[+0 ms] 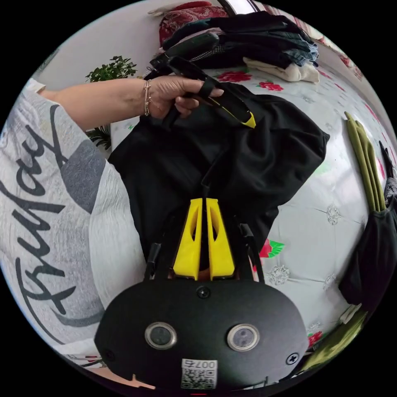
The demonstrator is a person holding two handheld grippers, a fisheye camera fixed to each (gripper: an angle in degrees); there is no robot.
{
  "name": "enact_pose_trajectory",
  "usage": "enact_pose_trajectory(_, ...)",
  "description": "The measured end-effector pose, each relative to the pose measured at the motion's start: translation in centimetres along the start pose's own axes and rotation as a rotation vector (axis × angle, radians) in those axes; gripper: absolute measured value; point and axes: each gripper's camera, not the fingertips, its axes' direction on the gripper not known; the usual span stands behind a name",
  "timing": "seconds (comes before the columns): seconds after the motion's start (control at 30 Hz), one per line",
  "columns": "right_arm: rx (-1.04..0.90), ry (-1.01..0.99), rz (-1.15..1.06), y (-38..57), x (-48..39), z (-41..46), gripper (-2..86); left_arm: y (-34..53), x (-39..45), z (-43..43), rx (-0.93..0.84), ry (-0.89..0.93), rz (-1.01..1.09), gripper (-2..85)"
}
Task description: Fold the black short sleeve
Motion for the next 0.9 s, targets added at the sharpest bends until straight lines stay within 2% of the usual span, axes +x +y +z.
enact_pose_trajectory(0.2,-0.038,-0.098,-0.046,0.8,1.8,-0.7,1.5,1.7,0.0,-1.9,0.027,0.024,-0.033,-0.9)
enact_pose_trajectory(0.33,0.072,-0.055,-0.005,-0.6,3.1,-1.1,2.2,3.6,0.1,-4.8,0.086,0.031,-0.077,0.3)
enact_pose_trajectory(0.4,0.067,-0.035,0.032,-1.4,4.2,0.2,2.3,4.2,0.3,-5.7,0.096,0.013,-0.095,2.2)
enact_pose_trajectory(0.47,0.068,0.024,0.047,-2.2,5.6,0.5,2.2,4.9,1.2,-7.6,0.129,-0.04,-0.113,4.7)
enact_pose_trajectory(0.57,0.188,0.076,0.124,-3.3,9.3,-1.5,2.2,6.4,5.0,-9.8,0.167,-0.12,-0.042,5.5)
enact_pose_trajectory(0.7,0.157,0.16,0.161,-6.5,15.1,-0.6,2.1,7.5,13.1,-7.1,0.031,-0.052,0.179,6.1)
enact_pose_trajectory(0.9,0.029,0.251,0.175,-9.7,20.4,5.1,0.9,7.1,16.8,-1.2,-0.181,-0.053,0.222,5.3)
